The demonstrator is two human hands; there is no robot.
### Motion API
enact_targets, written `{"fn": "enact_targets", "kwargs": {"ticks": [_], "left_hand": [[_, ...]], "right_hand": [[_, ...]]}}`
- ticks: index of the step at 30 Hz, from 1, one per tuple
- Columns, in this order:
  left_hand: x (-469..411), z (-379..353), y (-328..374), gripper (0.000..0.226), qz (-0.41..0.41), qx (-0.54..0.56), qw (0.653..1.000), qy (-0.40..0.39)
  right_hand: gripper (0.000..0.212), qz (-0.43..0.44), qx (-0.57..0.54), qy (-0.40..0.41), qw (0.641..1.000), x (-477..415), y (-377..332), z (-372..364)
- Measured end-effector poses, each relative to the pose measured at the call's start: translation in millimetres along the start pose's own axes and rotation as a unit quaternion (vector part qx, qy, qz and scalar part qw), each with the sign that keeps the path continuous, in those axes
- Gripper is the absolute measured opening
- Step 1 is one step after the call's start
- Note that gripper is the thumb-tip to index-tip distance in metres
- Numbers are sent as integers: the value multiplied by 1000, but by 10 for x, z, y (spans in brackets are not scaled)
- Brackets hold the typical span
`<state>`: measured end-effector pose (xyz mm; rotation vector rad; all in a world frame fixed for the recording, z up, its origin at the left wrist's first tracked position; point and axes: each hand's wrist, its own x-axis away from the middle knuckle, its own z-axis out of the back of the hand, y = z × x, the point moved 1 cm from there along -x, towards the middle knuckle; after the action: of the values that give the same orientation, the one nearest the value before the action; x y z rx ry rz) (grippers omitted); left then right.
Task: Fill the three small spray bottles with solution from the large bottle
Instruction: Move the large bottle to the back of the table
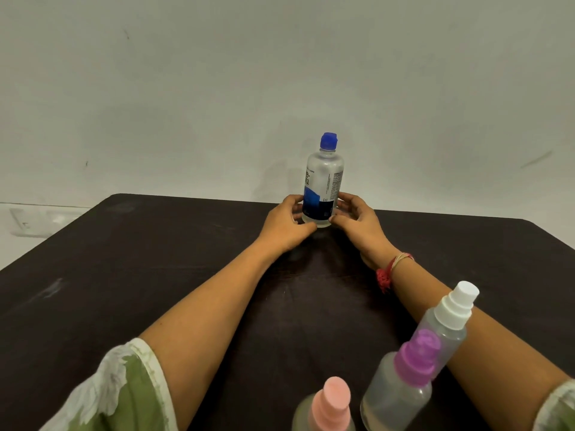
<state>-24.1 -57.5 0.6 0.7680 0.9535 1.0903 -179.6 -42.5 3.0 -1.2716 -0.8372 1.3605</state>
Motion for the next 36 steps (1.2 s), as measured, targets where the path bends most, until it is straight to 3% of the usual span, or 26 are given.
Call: {"fn": "enact_targets", "kwargs": {"ticks": [5, 15, 19, 22, 28, 32, 36], "left_hand": [[-11, 1, -6, 71, -9, -18, 1000, 11], [48, 9, 38, 79, -10, -55, 997, -54], [192, 73, 118, 85, 45, 2, 998, -35], [384, 107, 155, 85, 80, 65, 994, -39], [967, 167, 275, 62, 99, 129, 985, -57], [1327, 209, 312, 38, 89, 147, 985, -5], [1548, 170, 335, 29, 72, 131, 988, 41]], "right_hand": [[59, 11, 13, 23, 1000, 13, -10, -12], [57, -20, -18, 4, 1000, 17, -5, 11], [49, -55, -75, 49, 994, 97, 6, 104], [44, -80, -89, 27, 992, 239, 6, 215], [40, -150, -106, -26, 983, 893, -166, 645], [32, -169, -102, -46, 979, 1545, -356, 871], [44, -147, -120, -50, 981, 2034, -492, 903]]}}
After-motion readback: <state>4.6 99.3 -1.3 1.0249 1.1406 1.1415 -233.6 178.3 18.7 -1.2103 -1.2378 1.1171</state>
